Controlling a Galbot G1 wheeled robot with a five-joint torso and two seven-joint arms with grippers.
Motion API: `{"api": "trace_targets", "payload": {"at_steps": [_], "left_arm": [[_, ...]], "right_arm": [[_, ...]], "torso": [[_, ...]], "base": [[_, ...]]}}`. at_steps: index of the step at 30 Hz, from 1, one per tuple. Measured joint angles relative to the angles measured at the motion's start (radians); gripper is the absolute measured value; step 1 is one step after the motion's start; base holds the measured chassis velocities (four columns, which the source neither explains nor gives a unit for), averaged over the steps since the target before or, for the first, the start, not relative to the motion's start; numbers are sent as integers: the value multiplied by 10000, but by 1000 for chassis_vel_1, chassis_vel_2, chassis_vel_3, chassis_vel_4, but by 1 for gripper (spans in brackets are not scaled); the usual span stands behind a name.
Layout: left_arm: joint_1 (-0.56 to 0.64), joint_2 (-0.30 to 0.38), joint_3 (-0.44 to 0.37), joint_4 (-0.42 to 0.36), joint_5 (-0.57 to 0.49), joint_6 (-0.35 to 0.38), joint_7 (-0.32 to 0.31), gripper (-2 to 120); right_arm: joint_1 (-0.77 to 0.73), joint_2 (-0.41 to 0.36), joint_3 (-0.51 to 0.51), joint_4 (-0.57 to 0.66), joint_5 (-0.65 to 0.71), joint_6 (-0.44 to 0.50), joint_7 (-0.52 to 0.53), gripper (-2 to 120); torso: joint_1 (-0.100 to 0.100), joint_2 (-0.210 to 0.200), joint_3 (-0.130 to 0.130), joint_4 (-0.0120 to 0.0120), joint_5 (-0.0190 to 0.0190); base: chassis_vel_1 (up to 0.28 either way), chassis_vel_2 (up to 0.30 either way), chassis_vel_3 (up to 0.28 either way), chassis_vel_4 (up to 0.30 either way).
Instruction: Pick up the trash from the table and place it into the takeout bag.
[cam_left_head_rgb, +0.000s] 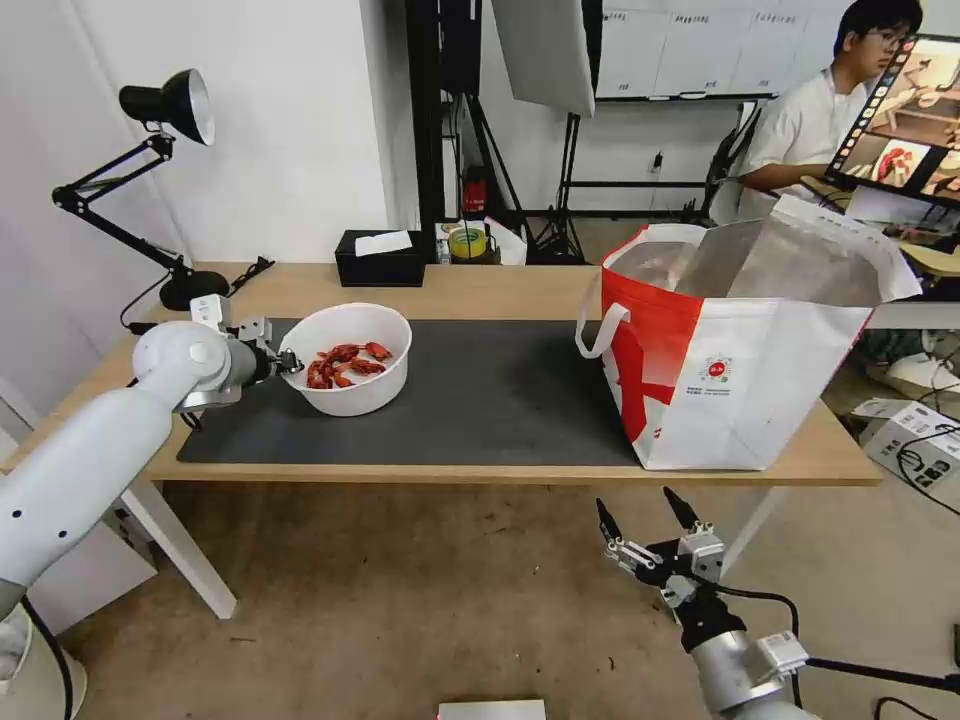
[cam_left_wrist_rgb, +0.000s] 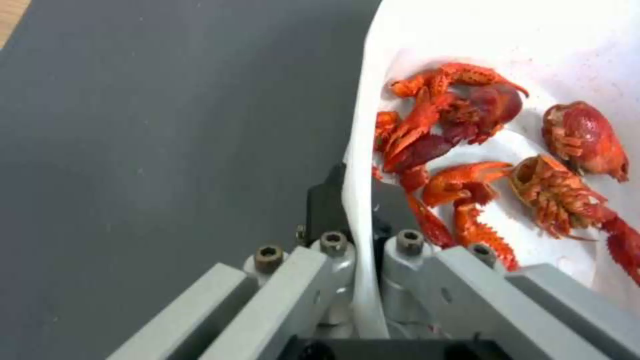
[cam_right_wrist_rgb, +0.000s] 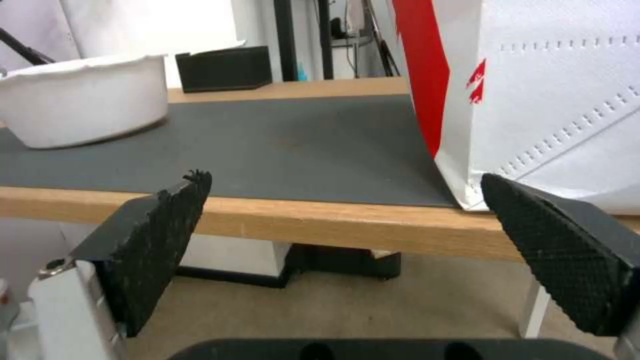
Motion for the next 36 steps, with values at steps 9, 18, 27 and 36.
{"api": "trace_targets", "payload": {"at_steps": [9,18,27,36], "left_arm": [[-27,-83,-194,-434,-234,2,-10,0],[-1041,-500,146,-1171,-900,-66,-480,0],[-2618,-1164,1214,-1128,-1380,-145,-800,0],[-4088,-1933,1872,-883,-1959,-356,-1086,0]], "right_arm": [[0,-1,-1,0,0,0,0,100],[0,0,0,0,0,0,0,100],[1,-1,0,0,0,0,0,100],[1,0,0,0,0,0,0,100]], "torso": [[0,0,1,2,-2],[0,0,0,1,1],[0,-1,1,-1,1],[0,-1,1,0,1]], "base": [[0,0,0,0],[0,0,0,0],[0,0,0,0],[0,0,0,0]]}}
